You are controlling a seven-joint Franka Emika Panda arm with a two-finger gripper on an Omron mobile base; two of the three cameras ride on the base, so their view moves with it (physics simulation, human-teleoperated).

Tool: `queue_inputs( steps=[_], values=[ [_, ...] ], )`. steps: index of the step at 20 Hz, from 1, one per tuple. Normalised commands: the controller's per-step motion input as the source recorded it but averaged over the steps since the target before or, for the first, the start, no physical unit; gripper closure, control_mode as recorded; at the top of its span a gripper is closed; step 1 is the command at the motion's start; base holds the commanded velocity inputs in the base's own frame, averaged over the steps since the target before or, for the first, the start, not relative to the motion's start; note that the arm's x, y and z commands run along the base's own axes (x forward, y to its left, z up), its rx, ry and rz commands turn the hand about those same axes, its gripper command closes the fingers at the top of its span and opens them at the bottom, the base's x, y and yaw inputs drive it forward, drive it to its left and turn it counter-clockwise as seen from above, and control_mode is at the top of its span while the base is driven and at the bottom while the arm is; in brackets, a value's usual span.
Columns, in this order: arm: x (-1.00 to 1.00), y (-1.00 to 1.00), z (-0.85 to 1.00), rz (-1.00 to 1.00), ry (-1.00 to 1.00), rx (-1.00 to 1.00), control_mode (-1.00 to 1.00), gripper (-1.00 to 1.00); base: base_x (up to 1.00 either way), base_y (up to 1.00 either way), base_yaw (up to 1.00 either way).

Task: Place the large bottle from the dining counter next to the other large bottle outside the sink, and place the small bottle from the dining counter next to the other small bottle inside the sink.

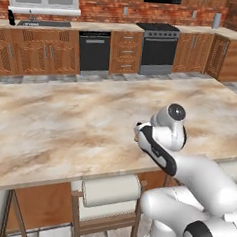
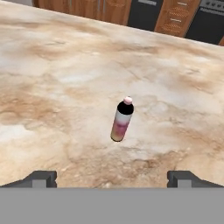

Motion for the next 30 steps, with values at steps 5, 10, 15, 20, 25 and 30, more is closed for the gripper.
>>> queue_inputs(
  steps=[5,10,15,20,25,30],
  values=[
    [0.37,0.0,-0.05,0.0,0.01,0.0,-1.0,-1.0,0.0,0.0,0.0],
    [0.31,0.0,-0.14,-0.02,0.02,0.0,-1.0,-1.0,0.0,0.0,0.0],
    [0.28,0.0,-0.16,-0.02,0.02,0.0,-1.0,-1.0,0.0,0.0,0.0],
    [0.26,0.0,-0.17,0.0,0.01,0.0,-1.0,-1.0,0.0,0.0,0.0],
    [0.15,0.0,-0.19,0.0,0.01,0.0,-1.0,-1.0,0.0,0.0,0.0],
    [0.1,0.0,-0.12,0.0,0.0,0.0,-1.0,-1.0,0.0,0.0,0.0]
  ],
)
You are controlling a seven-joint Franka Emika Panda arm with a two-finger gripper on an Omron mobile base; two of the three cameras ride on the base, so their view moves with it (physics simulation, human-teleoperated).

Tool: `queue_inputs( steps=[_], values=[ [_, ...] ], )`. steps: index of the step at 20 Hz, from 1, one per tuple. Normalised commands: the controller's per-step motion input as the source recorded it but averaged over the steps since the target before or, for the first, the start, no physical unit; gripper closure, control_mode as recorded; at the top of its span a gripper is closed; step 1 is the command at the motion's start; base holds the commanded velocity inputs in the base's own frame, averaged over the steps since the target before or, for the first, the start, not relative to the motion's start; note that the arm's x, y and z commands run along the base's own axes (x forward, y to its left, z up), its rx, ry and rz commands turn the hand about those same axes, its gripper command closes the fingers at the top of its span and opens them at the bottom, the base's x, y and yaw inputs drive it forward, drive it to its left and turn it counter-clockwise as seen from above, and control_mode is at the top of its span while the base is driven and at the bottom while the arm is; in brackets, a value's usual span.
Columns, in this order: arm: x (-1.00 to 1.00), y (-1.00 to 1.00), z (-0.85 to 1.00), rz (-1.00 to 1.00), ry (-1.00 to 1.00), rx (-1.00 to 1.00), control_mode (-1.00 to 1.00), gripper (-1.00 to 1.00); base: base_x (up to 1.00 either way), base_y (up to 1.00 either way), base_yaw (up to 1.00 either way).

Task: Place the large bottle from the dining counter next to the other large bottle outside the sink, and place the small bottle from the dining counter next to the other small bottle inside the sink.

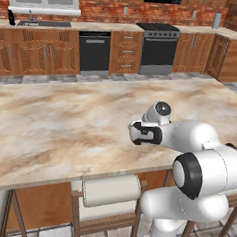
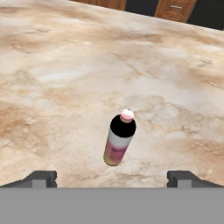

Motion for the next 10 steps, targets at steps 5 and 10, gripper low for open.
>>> queue_inputs(
  steps=[5,10],
  values=[
    [0.07,0.0,-0.05,0.0,0.0,0.0,-1.0,-1.0,0.0,0.0,0.0],
    [0.06,0.0,0.0,0.0,0.0,0.0,-1.0,-1.0,0.0,0.0,0.0]
  ],
)
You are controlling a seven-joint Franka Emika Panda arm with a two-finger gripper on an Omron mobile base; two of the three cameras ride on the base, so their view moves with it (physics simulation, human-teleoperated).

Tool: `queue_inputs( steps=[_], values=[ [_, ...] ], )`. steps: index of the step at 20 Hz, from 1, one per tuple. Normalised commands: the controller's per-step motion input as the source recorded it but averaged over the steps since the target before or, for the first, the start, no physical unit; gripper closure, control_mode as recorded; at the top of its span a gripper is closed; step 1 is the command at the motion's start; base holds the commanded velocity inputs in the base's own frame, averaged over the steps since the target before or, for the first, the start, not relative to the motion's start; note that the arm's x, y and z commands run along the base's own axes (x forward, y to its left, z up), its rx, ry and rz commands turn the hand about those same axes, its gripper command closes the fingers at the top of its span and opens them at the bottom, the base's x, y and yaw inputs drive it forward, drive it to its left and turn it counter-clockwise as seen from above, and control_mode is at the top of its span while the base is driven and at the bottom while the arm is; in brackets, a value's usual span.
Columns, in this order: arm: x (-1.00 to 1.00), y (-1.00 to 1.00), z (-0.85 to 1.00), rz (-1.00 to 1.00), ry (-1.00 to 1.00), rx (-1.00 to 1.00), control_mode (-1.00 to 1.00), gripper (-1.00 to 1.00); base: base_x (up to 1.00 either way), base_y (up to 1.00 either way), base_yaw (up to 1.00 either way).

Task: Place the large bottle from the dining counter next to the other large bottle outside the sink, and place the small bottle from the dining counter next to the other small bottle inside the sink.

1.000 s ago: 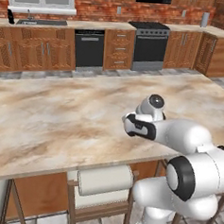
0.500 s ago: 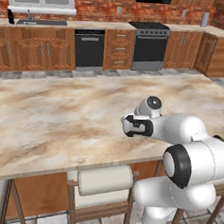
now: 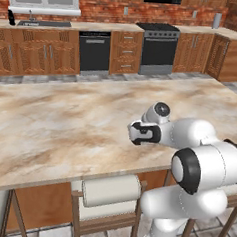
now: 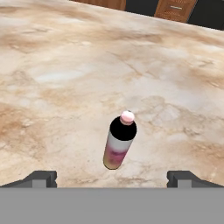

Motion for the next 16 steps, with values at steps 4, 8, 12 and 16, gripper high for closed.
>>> queue_inputs(
  steps=[4,8,12,16],
  values=[
    [0.12,0.0,0.0,0.0,0.0,0.0,-1.0,-1.0,0.0,0.0,0.0],
    [0.2,-0.01,-0.03,0.0,0.0,0.0,-1.0,-1.0,0.0,0.0,0.0],
    [0.21,-0.02,-0.07,0.0,0.0,0.0,-1.0,-1.0,0.0,0.0,0.0],
    [0.18,-0.02,-0.13,0.0,0.0,0.0,-1.0,-1.0,0.0,0.0,0.0]
  ],
)
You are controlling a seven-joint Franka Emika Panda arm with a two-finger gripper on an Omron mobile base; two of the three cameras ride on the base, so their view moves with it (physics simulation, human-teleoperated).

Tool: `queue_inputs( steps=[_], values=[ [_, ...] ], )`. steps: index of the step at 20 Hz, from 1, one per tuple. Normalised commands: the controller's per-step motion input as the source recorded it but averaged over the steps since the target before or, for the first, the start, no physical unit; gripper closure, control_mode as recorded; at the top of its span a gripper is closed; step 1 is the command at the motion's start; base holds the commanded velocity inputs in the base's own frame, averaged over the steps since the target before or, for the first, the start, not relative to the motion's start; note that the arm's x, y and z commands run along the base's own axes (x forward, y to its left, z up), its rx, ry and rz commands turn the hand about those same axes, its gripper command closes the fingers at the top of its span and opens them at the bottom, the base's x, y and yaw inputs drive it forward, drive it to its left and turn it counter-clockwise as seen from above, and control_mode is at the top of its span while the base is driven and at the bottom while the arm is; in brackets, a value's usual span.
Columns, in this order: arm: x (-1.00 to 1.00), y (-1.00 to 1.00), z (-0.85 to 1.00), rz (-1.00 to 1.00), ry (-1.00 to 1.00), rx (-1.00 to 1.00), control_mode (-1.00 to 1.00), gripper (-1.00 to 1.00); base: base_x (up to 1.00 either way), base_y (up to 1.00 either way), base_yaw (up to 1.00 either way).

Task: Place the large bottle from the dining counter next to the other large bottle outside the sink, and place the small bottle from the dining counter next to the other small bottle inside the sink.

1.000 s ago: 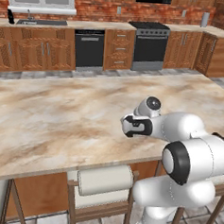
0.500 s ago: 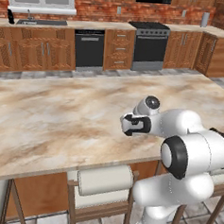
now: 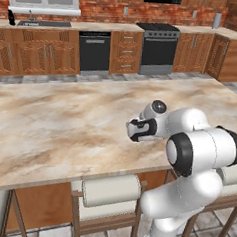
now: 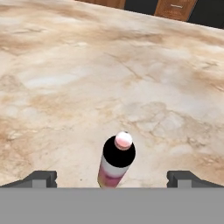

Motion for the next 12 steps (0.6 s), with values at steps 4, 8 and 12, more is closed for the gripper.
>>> queue_inputs(
  steps=[4,8,12],
  values=[
    [0.09,-0.01,-0.19,0.0,0.0,0.0,-1.0,-1.0,0.0,0.0,0.0],
    [0.12,-0.04,-0.17,0.0,0.0,0.0,-1.0,-1.0,0.0,0.0,0.0],
    [0.17,-0.03,-0.12,0.0,0.0,0.0,-1.0,-1.0,0.0,0.0,0.0]
  ],
)
